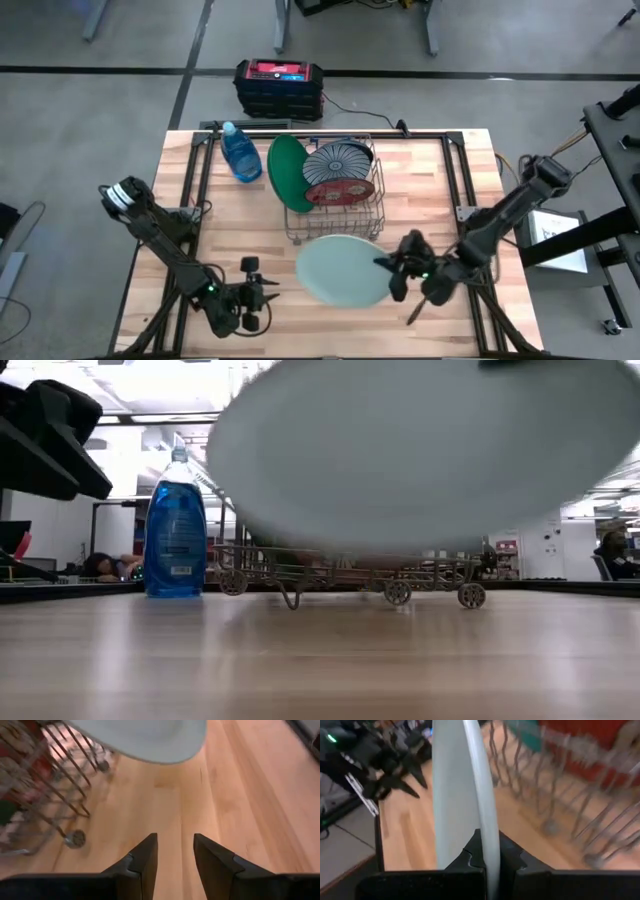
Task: Sort dishes
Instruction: Put the white plate into the gray dishwasher rack
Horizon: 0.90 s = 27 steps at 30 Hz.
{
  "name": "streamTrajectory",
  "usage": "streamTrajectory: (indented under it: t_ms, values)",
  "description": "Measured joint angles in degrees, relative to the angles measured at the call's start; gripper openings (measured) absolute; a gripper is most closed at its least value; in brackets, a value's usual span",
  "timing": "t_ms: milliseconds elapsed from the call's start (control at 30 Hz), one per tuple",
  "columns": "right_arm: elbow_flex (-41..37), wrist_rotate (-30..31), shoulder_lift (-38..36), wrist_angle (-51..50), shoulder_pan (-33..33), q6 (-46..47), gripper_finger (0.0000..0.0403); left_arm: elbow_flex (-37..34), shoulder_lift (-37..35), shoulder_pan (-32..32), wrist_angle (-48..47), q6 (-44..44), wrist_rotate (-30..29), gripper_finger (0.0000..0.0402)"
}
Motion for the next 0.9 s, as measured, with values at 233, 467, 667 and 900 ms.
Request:
streamTrajectory:
  t_ms: [233, 467, 667, 900]
  values:
    - [10.66, 15.92, -2.24, -11.2, 1.7, -16.86, 0.0, 0.2, -2.34, -0.47, -0.08, 2.16, -5.88, 0.0116]
    - [19.69, 21.48, -3.3, -11.82, 0.18, -47.03, 0.0, 0.22, -5.43, -0.92, 0.06, 5.96, -12.66, 0.0116]
    - [20.13, 17.06, -6.46, -11.91, -3.99, -64.46, 0.0, 0.22, -6.7, -0.96, -0.74, 7.89, -17.88, 0.0116]
    - [20.06, 11.85, -8.94, -9.66, -7.75, -78.06, 0.0, 0.22, -7.35, -0.96, -1.23, 7.81, -21.89, 0.0116]
